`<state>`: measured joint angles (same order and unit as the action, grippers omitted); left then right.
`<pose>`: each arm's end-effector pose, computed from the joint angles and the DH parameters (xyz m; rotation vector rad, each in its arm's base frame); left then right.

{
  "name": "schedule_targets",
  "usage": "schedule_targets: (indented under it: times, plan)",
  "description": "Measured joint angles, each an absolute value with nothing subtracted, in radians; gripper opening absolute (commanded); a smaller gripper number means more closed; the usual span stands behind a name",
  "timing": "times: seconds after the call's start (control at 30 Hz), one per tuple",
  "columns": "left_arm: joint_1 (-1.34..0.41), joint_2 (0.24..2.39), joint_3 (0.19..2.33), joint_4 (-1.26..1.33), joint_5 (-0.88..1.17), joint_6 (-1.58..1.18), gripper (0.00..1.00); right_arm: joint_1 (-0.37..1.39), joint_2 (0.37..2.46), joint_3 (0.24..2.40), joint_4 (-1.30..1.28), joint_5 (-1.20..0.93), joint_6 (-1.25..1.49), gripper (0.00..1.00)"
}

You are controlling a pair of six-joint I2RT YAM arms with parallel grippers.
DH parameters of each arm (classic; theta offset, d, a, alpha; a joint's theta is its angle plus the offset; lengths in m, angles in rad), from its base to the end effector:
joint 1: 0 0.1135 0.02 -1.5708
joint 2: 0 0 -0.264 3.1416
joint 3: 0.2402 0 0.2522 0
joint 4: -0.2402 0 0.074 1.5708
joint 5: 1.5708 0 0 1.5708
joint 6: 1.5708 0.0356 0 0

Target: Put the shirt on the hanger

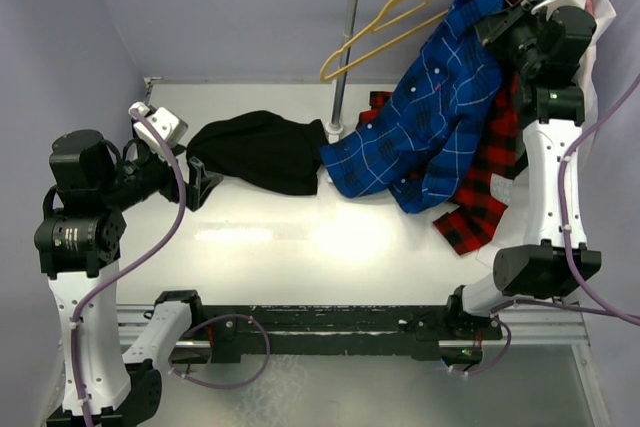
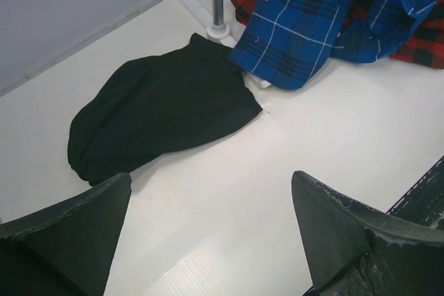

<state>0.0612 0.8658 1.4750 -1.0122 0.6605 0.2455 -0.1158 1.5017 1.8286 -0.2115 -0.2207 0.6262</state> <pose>0.1105 -0.0151 0.4639 0.5916 1.8161 -0.4431 0.3212 -0.0295 0.5249 0.3633 1.4391 0.5753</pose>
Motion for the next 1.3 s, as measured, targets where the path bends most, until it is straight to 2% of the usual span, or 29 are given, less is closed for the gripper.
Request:
schedule_targets:
  times: [0.37,0.57,0.73,0.8,0.87,0.9,0.93,0.97,1.3]
  plan:
    - [0.072,0.870,1.475,-1.010,0.656,0.233,0.99,-0.139,1.590,1.878,-0.192,-0.270,0.661,0.00]
    - [0.072,0.870,1.475,-0.978,0.548,0.115,0.99,-0.140,1.594,1.845,-0.147,-0.284,0.676,0.00]
    - [0.074,0.869,1.463,-0.944,0.450,0.055,1.00,-0.141,1.560,1.773,-0.109,-0.287,0.671,0.09]
    - [0.078,0.869,1.457,-0.939,0.430,0.039,0.99,-0.141,1.532,1.740,-0.099,-0.282,0.665,0.17]
    - [0.081,0.869,1.454,-0.936,0.415,0.031,0.99,-0.141,1.498,1.715,-0.103,-0.279,0.656,0.40]
    - [0.084,0.868,1.452,-0.934,0.411,0.025,0.99,-0.141,1.482,1.706,-0.107,-0.276,0.652,0.59]
    - [0.087,0.867,1.450,-0.933,0.405,0.019,0.99,-0.142,1.465,1.700,-0.107,-0.271,0.645,0.90]
    - [0.088,0.866,1.449,-0.932,0.402,0.016,0.99,-0.142,1.449,1.699,-0.107,-0.265,0.638,0.99]
    - [0.099,0.858,1.444,-0.929,0.384,-0.006,0.99,-0.144,1.273,1.752,-0.136,-0.184,0.556,1.00]
